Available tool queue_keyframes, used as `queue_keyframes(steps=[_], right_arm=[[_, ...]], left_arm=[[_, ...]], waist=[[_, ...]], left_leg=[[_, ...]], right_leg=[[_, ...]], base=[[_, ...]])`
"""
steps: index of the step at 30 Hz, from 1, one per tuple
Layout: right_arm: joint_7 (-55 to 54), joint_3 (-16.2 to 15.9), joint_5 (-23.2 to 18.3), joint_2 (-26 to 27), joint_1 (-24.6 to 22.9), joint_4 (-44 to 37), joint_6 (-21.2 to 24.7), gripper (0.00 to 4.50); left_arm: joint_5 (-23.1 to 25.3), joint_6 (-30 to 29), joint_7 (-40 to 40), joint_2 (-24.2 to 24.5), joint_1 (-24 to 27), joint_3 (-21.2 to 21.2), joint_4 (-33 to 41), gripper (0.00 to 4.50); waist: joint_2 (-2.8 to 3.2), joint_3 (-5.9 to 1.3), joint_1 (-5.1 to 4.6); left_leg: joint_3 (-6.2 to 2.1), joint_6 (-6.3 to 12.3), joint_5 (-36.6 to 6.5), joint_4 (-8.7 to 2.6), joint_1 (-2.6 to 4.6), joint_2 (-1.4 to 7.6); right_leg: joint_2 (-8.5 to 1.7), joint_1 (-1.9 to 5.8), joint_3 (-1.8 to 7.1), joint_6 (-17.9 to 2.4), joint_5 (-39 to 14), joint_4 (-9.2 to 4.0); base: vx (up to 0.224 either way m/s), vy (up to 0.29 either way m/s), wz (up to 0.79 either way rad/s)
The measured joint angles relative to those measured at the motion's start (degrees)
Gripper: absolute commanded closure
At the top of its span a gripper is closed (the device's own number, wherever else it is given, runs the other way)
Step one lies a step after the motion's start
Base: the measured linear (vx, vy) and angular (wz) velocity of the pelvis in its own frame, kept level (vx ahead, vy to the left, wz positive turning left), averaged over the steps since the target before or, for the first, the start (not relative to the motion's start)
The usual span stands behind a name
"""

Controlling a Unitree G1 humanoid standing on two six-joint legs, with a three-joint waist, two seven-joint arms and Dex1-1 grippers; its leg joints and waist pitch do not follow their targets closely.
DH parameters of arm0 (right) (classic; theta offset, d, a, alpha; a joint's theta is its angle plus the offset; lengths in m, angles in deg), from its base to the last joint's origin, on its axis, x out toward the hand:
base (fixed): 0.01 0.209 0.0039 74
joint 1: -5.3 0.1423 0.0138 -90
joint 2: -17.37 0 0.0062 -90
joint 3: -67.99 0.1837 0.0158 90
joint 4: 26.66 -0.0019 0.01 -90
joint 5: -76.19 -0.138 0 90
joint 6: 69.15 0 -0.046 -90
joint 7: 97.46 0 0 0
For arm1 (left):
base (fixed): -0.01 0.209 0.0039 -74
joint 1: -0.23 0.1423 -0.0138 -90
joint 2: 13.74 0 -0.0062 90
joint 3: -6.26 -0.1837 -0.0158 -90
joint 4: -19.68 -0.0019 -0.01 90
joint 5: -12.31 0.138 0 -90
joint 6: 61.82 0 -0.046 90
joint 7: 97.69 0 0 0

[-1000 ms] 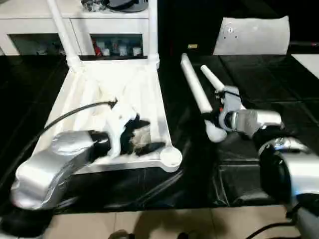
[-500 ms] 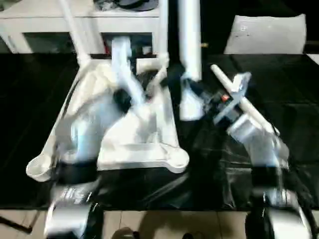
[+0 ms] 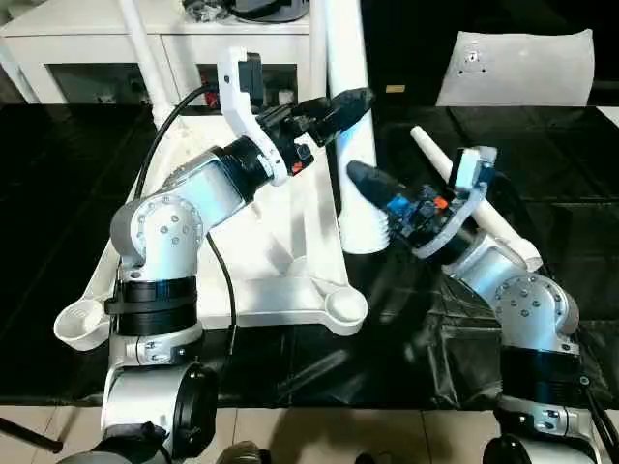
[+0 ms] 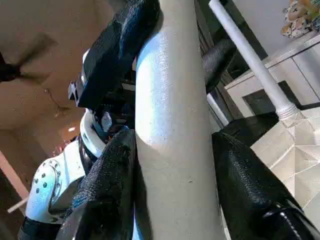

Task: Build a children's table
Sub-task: Pick table leg

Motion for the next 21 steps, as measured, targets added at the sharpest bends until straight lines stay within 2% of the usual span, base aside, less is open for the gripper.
queue_keyframes(steps=[2, 4, 7, 13, 16, 18, 21], right_arm=[[-0.3, -0.5, 0.1, -0.1, -0.5, -1.0, -0.2, 2.62], [-0.4, -1.2, 0.6, -0.5, -0.9, -1.4, -0.3, 2.62], [-0.6, -3.0, 2.2, -1.2, -1.0, -1.7, -1.2, 2.62], [-1.7, -4.6, 4.5, -1.2, -1.1, -1.7, -3.3, 2.62], [-2.2, -4.9, 5.1, -1.3, -1.1, -1.7, -4.0, 2.62], [-2.5, -5.2, 5.6, -1.4, -1.1, -1.6, -4.7, 2.62], [-2.6, -5.8, 6.3, -1.5, -1.1, -1.5, -5.9, 2.62]], left_arm=[[0.1, 1.1, -0.7, 0.3, 0.2, -0.7, 0.0, 0.75], [1.0, 2.6, -1.6, 0.9, 0.6, -1.7, 0.1, 0.79], [4.4, 6.1, -4.2, 3.1, 1.9, -5.5, 0.2, 0.79], [11.3, 13.3, -7.0, 5.9, 3.2, -11.3, 1.2, 0.8], [12.5, 15.1, -7.4, 6.4, 3.5, -12.3, 1.2, 0.9], [13.1, 16.0, -7.9, 6.6, 3.5, -12.4, 1.3, 1.21], [13.7, 17.4, -8.5, 7.0, 3.7, -12.9, 1.3, 1.29]], waist=[[0.0, 0.0, 0.17], [0.01, 0.0, 0.24], [0.01, 0.0, 0.3], [0.01, 0.0, 0.42], [0.02, 0.0, 0.41], [0.02, -0.01, 0.38], [0.02, -0.01, 0.34]], left_leg=[[0.0, 0.0, 0.0, -0.05, 0.0, 0.0], [0.0, 0.0, 0.0, -0.08, 0.0, -0.01], [0.0, -0.01, 0.0, -0.14, 0.01, 0.0], [0.0, -0.01, 0.0, -0.21, -0.01, -0.01], [0.0, -0.01, 0.0, -0.23, -0.01, -0.01], [0.0, -0.01, 0.0, -0.24, 0.0, -0.01], [0.0, -0.01, 0.0, -0.23, 0.0, -0.01]], right_leg=[[0.0, 0.0, 0.0, 0.0, 0.0, -0.04], [0.0, 0.0, 0.0, 0.0, 0.0, -0.07], [0.0, 0.0, -0.01, 0.0, 0.0, -0.1], [0.0, 0.0, -0.01, 0.1, 0.0, -0.19], [0.0, 0.0, -0.01, 0.1, 0.0, -0.19], [0.0, 0.0, -0.01, 0.0, 0.0, -0.19], [0.0, 0.0, -0.01, 0.0, 0.0, -0.19]], base=[[0.0, 0.0, 0.0], [0.0, 0.0, 0.0], [0.0, 0.0, 0.0], [0.0, 0.0, 0.0], [0.0, 0.0, 0.0], [0.0, 0.0, 0.0], [0.0, 0.0, 0.0]])
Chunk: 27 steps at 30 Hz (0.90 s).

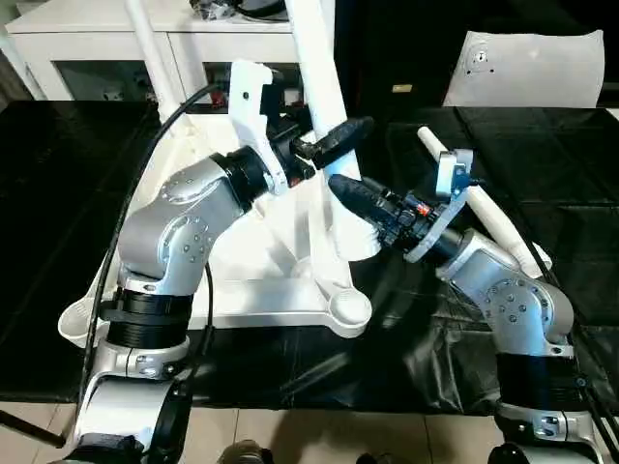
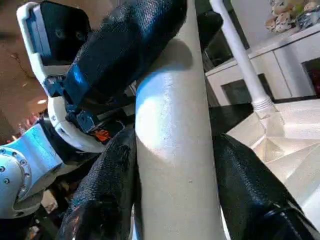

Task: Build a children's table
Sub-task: Pick table leg

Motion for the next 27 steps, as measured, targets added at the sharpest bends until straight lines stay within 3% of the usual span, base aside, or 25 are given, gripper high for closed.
queue_keyframes(steps=[2, 11, 16, 27], right_arm=[[0.0, -0.4, 0.5, -0.1, 0.0, 0.1, -0.6, 2.62], [-0.1, -1.7, 1.6, -0.1, 0.0, 0.4, -1.5, 2.63], [-0.6, -2.6, 2.7, -0.6, 0.0, 0.5, -2.8, 2.63], [-2.4, -4.8, 6.2, -2.9, 1.4, 1.1, -3.3, 2.63]], left_arm=[[0.5, 0.8, 0.0, 0.2, 0.2, -0.5, 0.0, 1.64], [-0.6, 0.5, -0.7, -0.7, 0.3, -0.8, 0.0, 2.16], [-5.8, -4.8, 2.5, -3.5, 0.1, 3.2, -0.6, 2.44], [-8.4, -7.3, 5.2, -3.8, -0.8, 5.3, -3.9, 2.6]], waist=[[0.0, 0.0, -0.01], [0.0, 0.0, -0.07], [0.01, 0.0, -0.2], [-0.01, 0.0, -0.41]], left_leg=[[0.0, 0.0, 0.0, 0.0, 0.0, 0.0], [0.01, 0.0, 0.0, 0.01, -0.01, 0.0], [0.01, 0.0, 0.0, 0.01, 0.0, 0.0], [0.01, 0.0, 0.0, 0.01, -0.01, -0.01]], right_leg=[[0.0, 0.0, 0.0, 0.0, 0.0, 0.0], [0.0, 0.0, 0.01, 0.0, 0.0, 0.0], [0.0, 0.0, 0.01, 0.0, 0.0, 0.03], [0.0, -0.01, 0.01, 0.0, 0.0, 0.02]], base=[[0.0, 0.0, 0.0], [0.0, 0.0, 0.0], [0.0, 0.0, 0.0], [0.0, 0.0, 0.0]])
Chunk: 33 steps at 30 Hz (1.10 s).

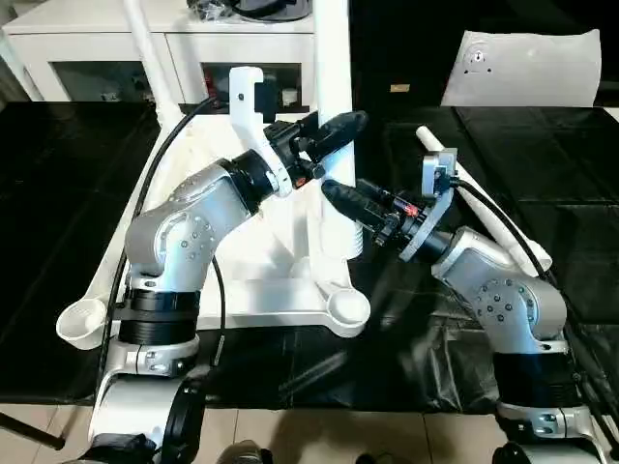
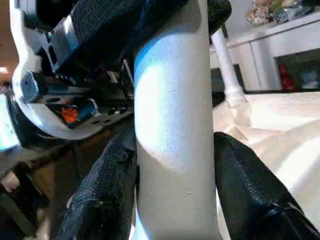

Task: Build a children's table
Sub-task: Pick table leg

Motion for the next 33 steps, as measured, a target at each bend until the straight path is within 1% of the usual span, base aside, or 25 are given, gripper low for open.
queue_keyframes(steps=[1, 2, 3, 5, 7, 9, 10, 12, 15, 18, 19, 23, 25, 29, 32, 33], right_arm=[[0.0, -0.2, 0.2, -0.1, 0.2, 0.1, 0.0, 2.63], [0.0, -0.3, 0.5, -0.2, 0.4, 0.2, 0.0, 2.28], [0.0, -0.5, 0.7, -0.2, 0.7, 0.4, 0.0, 2.28], [-0.1, -0.6, 0.7, -0.4, 1.9, 1.4, 0.9, 1.93], [0.0, -0.4, 0.0, -0.6, 2.9, 1.9, 2.3, 1.83], [0.1, 0.3, -1.1, -1.5, 3.9, 2.4, 3.4, 1.57], [0.6, 1.0, -1.7, -2.5, 4.6, 2.9, 4.3, 1.47], [1.9, 1.0, -2.4, -3.9, 5.7, 3.8, 5.7, 1.4], [6.3, -0.7, -2.5, -7.0, 6.7, 4.1, 7.7, 1.36], [10.0, -1.8, -3.1, -8.2, 7.0, 4.1, 9.2, 1.33], [11.7, -2.8, -3.3, -9.2, 7.0, 4.1, 9.6, 1.33], [15.5, -4.7, -3.6, -11.2, 6.9, 3.7, 9.9, 1.33], [16.8, -5.7, -3.6, -11.5, 6.8, 3.3, 9.9, 1.33], [18.4, -5.9, -3.6, -11.6, 6.7, 3.3, 9.8, 1.33], [20.4, -6.8, -3.7, -11.7, 6.6, 3.0, 9.7, 1.33], [20.7, -7.3, -3.7, -11.7, 6.6, 3.0, 9.6, 1.52]], left_arm=[[-0.1, 0.0, 0.0, 0.2, 0.0, 0.0, 0.0, 2.61], [-0.1, 0.0, -0.2, 0.4, 0.0, 0.0, 0.0, 2.61], [-0.2, 0.0, -0.3, 0.7, -0.1, 0.0, -0.1, 2.61], [-0.1, 0.1, -0.9, 1.4, -0.7, 0.0, -1.2, 2.61], [0.2, 0.8, -2.0, 3.3, -1.6, 0.7, -2.6, 2.61], [0.2, 1.3, -4.0, 4.8, -1.8, 1.1, -3.0, 2.63], [0.1, 1.5, -6.3, 5.7, -1.8, 0.8, -3.4, 2.65], [0.1, 1.6, -9.7, 7.1, -1.8, -0.1, -4.2, 2.65], [-0.3, 1.3, -15.7, 8.7, -2.4, -2.0, -5.2, 2.65], [-0.8, 0.9, -20.7, 9.9, -4.6, -3.3, -6.0, 2.65], [-0.8, 0.9, -22.6, 10.5, -5.3, -4.3, -6.0, 2.65], [-1.6, 0.5, -27.3, 11.1, -5.4, -5.9, -6.0, 2.65], [-2.5, 0.2, -29.4, 11.2, -5.4, -6.5, -5.9, 2.65], [-2.6, -0.4, -31.4, 11.2, -5.4, -7.1, -5.0, 2.65], [-2.6, -0.7, -33.4, 11.2, -5.4, -8.7, -4.2, 2.65], [-2.7, -0.8, -33.8, 11.1, -5.4, -9.0, -4.2, 2.65]], waist=[[0.0, 0.0, 0.0], [0.0, 0.0, 0.0], [0.0, 0.0, 0.0], [-0.05, 0.02, -0.06], [-0.06, 0.03, -0.11], [-0.09, 0.02, -0.2], [-0.09, 0.01, -0.16], [-0.09, 0.02, -0.02], [-0.11, 0.02, 0.25], [-0.14, 0.03, 0.51], [-0.15, 0.02, 0.64], [-0.16, 0.02, 0.68], [-0.16, 0.02, 0.66], [-0.16, 0.02, 0.68], [-0.18, 0.01, 0.72], [-0.19, 0.01, 0.72]], left_leg=[[0.0, 0.0, 0.0, 0.0, 0.0, 0.0], [0.0, 0.0, 0.0, 0.0, 0.0, 0.0], [0.0, 0.0, 0.0, 0.0, 0.0, 0.0], [0.0, 0.0, 0.0, 0.0, 0.0, 0.0], [0.0, 0.0, 0.0, 0.0, 0.01, 0.0], [0.0, 0.0, 0.0, -0.01, 0.0, 0.0], [0.0, 0.01, 0.0, 0.0, 0.0, -0.01], [0.01, 0.01, 0.0, -0.01, -0.02, -0.01], [0.01, 0.02, 0.0, -0.03, -0.07, -0.01], [0.01, 0.02, 0.0, -0.03, -0.06, -0.01], [0.02, 0.02, 0.0, -0.03, -0.06, -0.01], [0.03, 0.02, 0.0, -0.01, -0.03, -0.01], [0.04, 0.01, 0.0, 0.0, -0.02, 0.0], [0.04, 0.01, 0.0, 0.02, 0.0, 0.0], [0.04, 0.02, 0.0, 0.03, 0.0, 0.0], [0.04, 0.02, 0.0, 0.03, 0.0, -0.01]], right_leg=[[0.0, 0.0, 0.0, 0.0, 0.0, 0.0], [0.0, 0.0, 0.0, 0.0, 0.0, 0.0], [0.0, 0.0, 0.0, 0.0, 0.0, 0.0], [0.0, 0.0, 0.0, 0.0, 0.0, 0.0], [0.0, -0.01, 0.0, 0.0, 0.0, 0.01], [0.0, 0.0, 0.01, 0.0, 0.0, 0.0], [0.0, 0.0, 0.01, 0.0, 0.0, -0.01], [0.0, -0.01, 0.02, 0.0, 0.0, -0.03], [0.0, -0.02, 0.02, 0.0, 0.0, -0.05], [0.0, -0.03, 0.02, 0.0, 0.0, -0.05], [0.0, -0.02, 0.02, 0.0, 0.0, -0.04], [-0.01, -0.02, 0.04, 0.0, 0.0, 0.01], [-0.01, -0.02, 0.04, 0.0, 0.0, 0.05], [-0.01, -0.02, 0.04, 0.0, 0.0, 0.09], [-0.02, -0.02, 0.04, 0.0, 0.0, 0.09], [-0.02, -0.02, 0.05, 0.0, 0.0, 0.09]], base=[[0.0, 0.0, 0.0], [0.0, 0.0, 0.0], [0.0, 0.0, 0.0], [0.0, 0.0, 0.0], [0.0, 0.0, 0.0], [0.0, 0.0, 0.0], [0.0, 0.0, 0.0], [0.0, 0.0, 0.0], [0.0, 0.0, 0.0], [0.0, 0.0, 0.0], [0.0, 0.0, 0.0], [0.0, 0.0, 0.0], [0.0, 0.0, 0.0], [0.0, 0.0, 0.0], [0.0, 0.0, 0.0], [0.0, 0.0, 0.0]])
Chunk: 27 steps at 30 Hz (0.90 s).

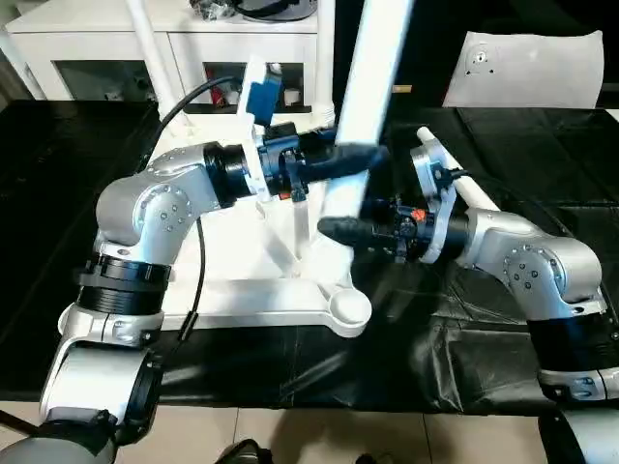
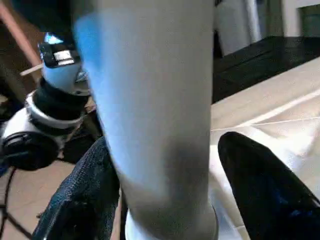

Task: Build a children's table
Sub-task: Pick table leg

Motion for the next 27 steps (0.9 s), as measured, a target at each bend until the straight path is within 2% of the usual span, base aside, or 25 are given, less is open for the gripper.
queue_keyframes(steps=[1, 3, 4, 12, 27], right_arm=[[0.4, -0.4, -0.1, 0.0, 0.0, 0.0, 0.0, 1.7], [1.1, -0.7, -0.1, -0.1, 0.0, -0.1, -0.1, 1.7], [1.8, -0.9, -0.1, -0.2, 0.0, -0.1, -0.1, 1.92], [3.1, -2.3, 0.3, -1.0, 0.0, -0.3, -0.6, 2.47], [2.3, -2.6, 1.3, -1.0, -0.2, -1.2, -2.0, 2.55]], left_arm=[[-0.1, -0.1, -0.3, -0.1, 0.0, -0.2, 0.0, 2.65], [0.0, -0.1, -0.9, 0.0, 0.0, -0.4, 0.0, 2.65], [0.0, -0.1, -1.2, 0.0, 0.0, -0.5, 0.0, 2.65], [0.3, -0.1, -2.6, 0.2, -0.1, -1.3, -0.8, 2.65], [1.1, -0.1, -2.6, 0.1, -0.9, -1.3, -1.3, 2.65]], waist=[[0.0, 0.0, 0.01], [-0.01, 0.0, -0.02], [-0.01, 0.0, -0.01], [-0.02, -0.01, 0.03], [-0.03, -0.01, 0.03]], left_leg=[[0.0, 0.0, 0.0, 0.0, 0.0, 0.0], [0.0, 0.0, 0.0, 0.0, 0.0, 0.0], [0.0, 0.0, 0.0, 0.0, 0.0, 0.0], [0.0, 0.01, 0.0, 0.03, 0.0, 0.0], [0.0, 0.01, 0.0, 0.06, 0.0, 0.0]], right_leg=[[0.0, 0.0, 0.0, 0.0, 0.0, 0.0], [0.0, 0.0, 0.0, 0.0, 0.0, 0.02], [0.0, 0.0, 0.0, 0.0, 0.0, 0.02], [0.0, 0.0, 0.0, 0.0, 0.0, 0.03], [0.0, 0.0, 0.0, 0.0, 0.0, 0.06]], base=[[0.0, 0.0, 0.0], [0.0, 0.0, 0.0], [0.0, 0.0, 0.0], [0.0, 0.0, 0.0], [0.0, 0.0, 0.0]])
